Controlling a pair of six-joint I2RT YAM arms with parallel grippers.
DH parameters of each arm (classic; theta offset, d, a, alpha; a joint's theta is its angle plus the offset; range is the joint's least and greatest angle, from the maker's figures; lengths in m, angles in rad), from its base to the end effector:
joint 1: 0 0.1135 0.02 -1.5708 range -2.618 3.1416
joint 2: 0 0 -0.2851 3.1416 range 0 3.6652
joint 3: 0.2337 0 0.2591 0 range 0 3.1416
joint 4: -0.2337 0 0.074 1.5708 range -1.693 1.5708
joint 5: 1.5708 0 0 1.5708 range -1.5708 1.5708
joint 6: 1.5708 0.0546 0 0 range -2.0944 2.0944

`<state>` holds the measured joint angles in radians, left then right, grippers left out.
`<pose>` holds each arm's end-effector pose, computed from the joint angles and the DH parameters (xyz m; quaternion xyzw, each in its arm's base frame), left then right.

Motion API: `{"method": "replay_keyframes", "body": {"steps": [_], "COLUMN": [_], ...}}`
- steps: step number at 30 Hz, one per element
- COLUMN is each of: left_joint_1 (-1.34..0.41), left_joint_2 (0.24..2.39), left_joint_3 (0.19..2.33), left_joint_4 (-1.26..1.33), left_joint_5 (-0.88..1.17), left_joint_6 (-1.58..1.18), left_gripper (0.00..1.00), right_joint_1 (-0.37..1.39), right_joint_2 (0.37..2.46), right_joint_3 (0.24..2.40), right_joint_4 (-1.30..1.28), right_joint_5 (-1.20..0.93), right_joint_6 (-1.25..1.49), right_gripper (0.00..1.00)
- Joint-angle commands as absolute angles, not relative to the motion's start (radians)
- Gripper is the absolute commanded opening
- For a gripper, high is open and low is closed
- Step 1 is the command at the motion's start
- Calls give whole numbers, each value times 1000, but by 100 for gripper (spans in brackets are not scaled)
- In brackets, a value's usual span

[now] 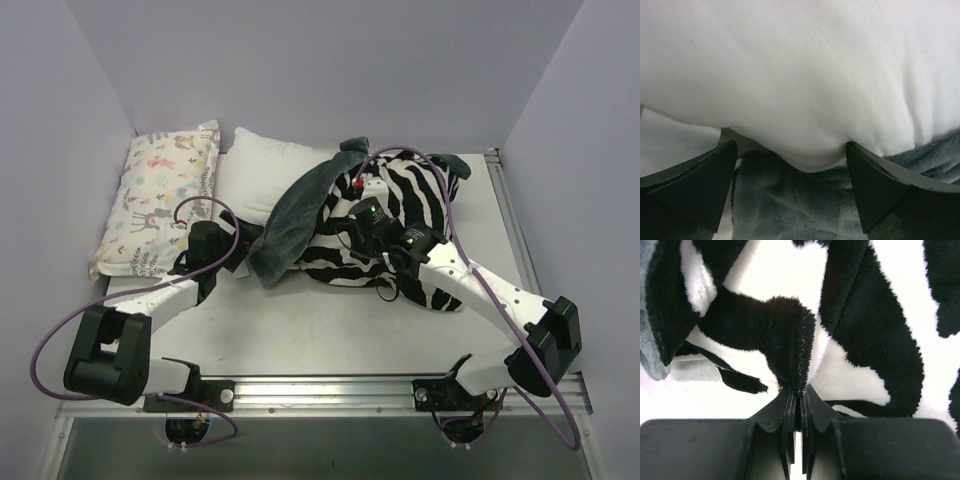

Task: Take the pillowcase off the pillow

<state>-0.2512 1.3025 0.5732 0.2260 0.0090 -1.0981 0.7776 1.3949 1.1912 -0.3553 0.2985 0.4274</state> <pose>0.2759 -0.0713 0.2032 -0.3517 0.7858 -0.3208 0.3949 0.2508 0.2243 0.3351 -0.0797 0.8643 0.1644 0.4685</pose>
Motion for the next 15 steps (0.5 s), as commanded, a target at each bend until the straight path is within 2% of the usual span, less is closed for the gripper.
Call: {"method": "replay_keyframes", "body": {"steps": [1,3,5,6,9,10,15], "left_joint_1": [-248,-252,-250,-249,-247,-244,-238], "left_joint_2": [1366,1396,1434,1446,1485,1496,1447], "left_joint_3": [578,581,578,577,603,612,608], "left_joint_4": [529,567,636,670,716,710,602], "left_joint_5": [44,35,22,18,11,11,-72], "left_joint_6": [-1183,-1192,-1206,-1206,-1203,-1195,-1157], "left_gripper": [97,97,90,67,8,0,0], "right_joint_1": [776,775,775,776,764,756,606], "right_joint_2": [1348,1344,1342,1341,1325,1313,1235], "right_joint_3": [1164,1155,1152,1149,1146,1143,1100], "right_joint_4": [-376,-374,-373,-374,-386,-394,-436], "right_joint_5": [262,253,238,235,238,239,180], "right_joint_6": [442,443,446,445,446,446,472], "right_gripper": [0,0,0,0,0,0,0]}}
